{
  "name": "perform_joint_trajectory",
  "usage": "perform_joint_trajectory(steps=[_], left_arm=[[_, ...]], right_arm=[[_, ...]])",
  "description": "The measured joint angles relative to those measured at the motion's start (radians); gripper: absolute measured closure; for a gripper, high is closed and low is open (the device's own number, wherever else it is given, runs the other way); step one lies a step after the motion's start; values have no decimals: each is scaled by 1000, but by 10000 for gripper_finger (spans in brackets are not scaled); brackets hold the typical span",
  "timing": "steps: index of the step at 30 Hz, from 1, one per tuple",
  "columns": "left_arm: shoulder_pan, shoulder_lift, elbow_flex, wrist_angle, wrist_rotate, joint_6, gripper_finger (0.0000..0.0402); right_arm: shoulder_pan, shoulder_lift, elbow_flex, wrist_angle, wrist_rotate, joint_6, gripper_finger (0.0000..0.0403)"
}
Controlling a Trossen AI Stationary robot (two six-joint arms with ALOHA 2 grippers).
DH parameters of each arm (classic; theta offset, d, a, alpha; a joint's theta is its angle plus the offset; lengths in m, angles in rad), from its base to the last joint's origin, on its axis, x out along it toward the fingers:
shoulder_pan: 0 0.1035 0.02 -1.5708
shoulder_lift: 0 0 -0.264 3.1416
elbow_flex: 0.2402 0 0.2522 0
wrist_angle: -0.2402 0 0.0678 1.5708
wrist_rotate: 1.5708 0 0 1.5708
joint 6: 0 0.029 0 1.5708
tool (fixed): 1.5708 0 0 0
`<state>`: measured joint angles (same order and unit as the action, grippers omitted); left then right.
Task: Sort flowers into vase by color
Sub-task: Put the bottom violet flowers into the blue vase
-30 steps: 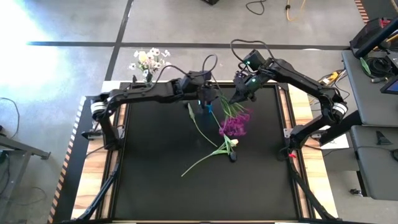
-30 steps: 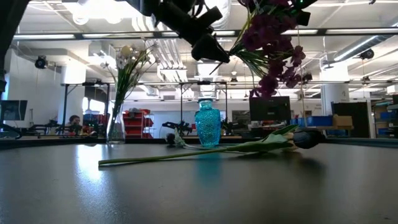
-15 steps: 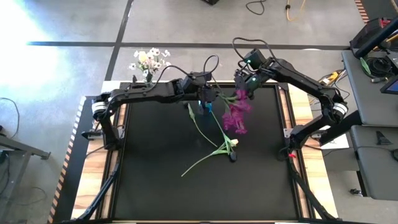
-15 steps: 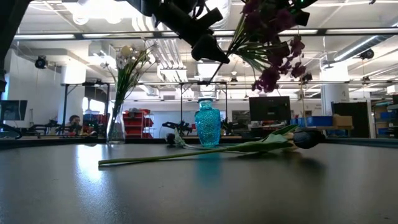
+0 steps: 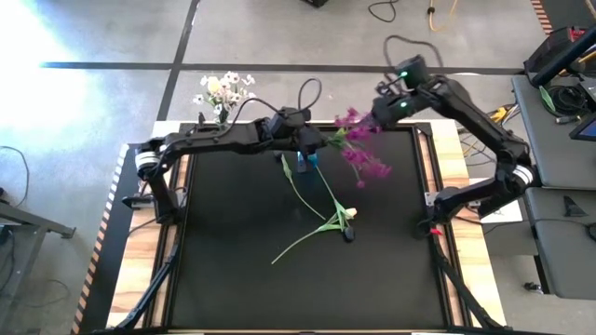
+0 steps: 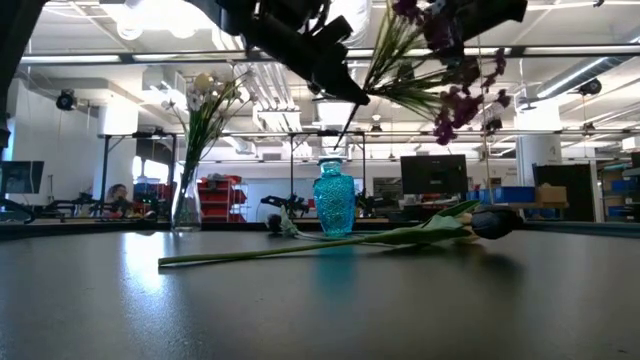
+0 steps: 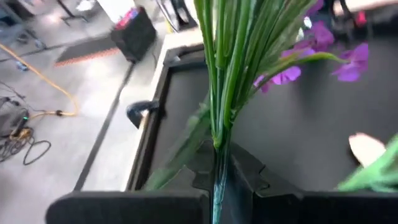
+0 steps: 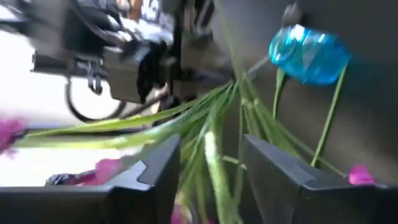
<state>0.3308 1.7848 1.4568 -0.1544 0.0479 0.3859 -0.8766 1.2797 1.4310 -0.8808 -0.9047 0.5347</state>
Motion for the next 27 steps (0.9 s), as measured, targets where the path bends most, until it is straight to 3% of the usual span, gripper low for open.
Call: perform_joint_trajectory(steps=[7, 16, 27], left_arm=[[26, -114, -239, 313, 4, -165, 401], [43, -190, -470, 652, -41, -299, 401], [72, -154, -604, 910, -75, -343, 401]], right_arm=[[-84, -76, 20, 0, 16, -31, 219], [-99, -91, 38, 2, 60, -76, 240], [-99, -97, 39, 4, 70, -76, 262]])
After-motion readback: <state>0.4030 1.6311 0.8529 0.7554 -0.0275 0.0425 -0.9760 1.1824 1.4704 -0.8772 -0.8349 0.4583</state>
